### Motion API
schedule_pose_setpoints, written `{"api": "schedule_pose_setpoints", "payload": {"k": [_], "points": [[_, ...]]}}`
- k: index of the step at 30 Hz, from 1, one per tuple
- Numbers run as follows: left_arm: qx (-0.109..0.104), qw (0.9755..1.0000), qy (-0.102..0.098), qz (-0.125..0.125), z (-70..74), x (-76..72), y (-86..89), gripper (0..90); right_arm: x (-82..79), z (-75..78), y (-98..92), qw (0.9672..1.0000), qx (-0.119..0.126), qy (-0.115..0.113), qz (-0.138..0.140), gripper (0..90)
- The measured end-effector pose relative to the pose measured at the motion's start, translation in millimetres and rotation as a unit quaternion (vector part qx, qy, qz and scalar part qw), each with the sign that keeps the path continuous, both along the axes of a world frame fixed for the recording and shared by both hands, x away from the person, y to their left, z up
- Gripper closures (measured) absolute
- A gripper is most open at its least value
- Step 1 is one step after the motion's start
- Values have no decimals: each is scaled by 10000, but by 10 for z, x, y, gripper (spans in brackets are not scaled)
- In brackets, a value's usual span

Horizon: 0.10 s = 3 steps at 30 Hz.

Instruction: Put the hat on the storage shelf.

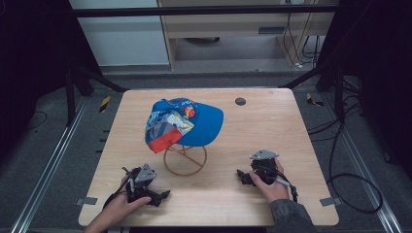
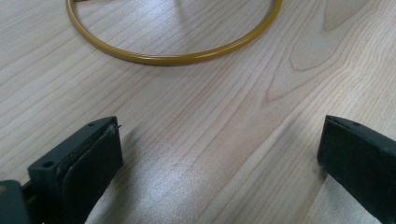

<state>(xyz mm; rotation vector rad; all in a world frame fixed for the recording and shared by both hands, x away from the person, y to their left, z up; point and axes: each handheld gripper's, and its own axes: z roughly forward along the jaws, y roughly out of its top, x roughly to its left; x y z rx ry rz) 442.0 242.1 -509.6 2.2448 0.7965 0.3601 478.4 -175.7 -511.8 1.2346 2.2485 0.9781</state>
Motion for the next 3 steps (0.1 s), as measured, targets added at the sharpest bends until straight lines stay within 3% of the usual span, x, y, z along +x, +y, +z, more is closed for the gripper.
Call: {"api": "schedule_pose_setpoints", "payload": {"k": [3], "points": [[1, 10000, 0, 0, 0, 0, 0, 0, -4, -1, 4, 10000, -4, -8, -41, 71]]}}
